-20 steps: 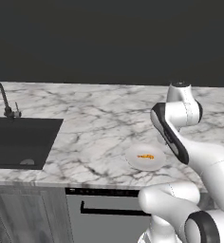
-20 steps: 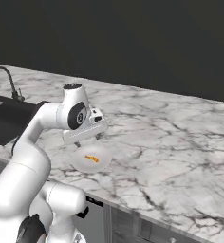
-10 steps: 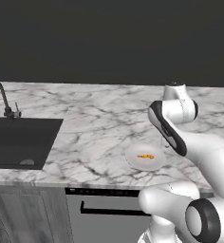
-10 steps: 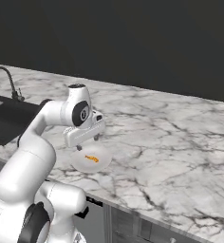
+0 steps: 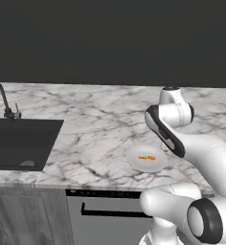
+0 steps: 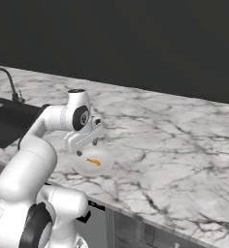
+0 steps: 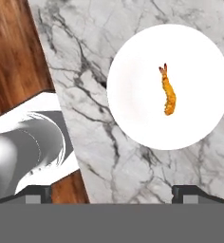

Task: Pick up the knife from the drawer and place it on the cutting board. Then place the meat from the plate to the cutting board.

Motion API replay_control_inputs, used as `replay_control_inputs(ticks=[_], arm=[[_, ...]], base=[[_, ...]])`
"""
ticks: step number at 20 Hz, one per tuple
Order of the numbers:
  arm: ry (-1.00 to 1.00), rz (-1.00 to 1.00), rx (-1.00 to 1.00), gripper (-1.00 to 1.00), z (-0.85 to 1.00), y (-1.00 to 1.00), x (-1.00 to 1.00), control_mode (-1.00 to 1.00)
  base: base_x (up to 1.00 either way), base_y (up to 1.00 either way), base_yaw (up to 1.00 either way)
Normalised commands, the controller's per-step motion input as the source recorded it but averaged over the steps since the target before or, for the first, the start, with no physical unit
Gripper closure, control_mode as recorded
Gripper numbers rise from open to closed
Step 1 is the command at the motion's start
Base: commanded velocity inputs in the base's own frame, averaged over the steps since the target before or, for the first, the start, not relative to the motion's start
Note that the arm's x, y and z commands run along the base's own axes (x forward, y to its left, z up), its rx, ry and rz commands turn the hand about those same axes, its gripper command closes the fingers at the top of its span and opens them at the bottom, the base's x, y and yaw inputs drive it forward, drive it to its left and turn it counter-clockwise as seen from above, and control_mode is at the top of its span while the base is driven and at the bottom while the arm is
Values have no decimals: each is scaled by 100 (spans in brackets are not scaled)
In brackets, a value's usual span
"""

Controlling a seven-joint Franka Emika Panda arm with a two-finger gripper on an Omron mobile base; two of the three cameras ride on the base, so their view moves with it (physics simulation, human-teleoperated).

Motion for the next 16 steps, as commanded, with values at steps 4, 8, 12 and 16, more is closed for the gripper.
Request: replay_control_inputs(ticks=[4,8,12,16], arm=[[0,1,0,-100,-15,18,14,-100],[0,0,-4,-100,-14,17,24,-100],[0,0,-3,-100,-17,1,20,-100],[0,0,-2,-100,-21,0,20,-100]], base=[[0,0,0],[0,0,0],[0,0,0],[0,0,0]])
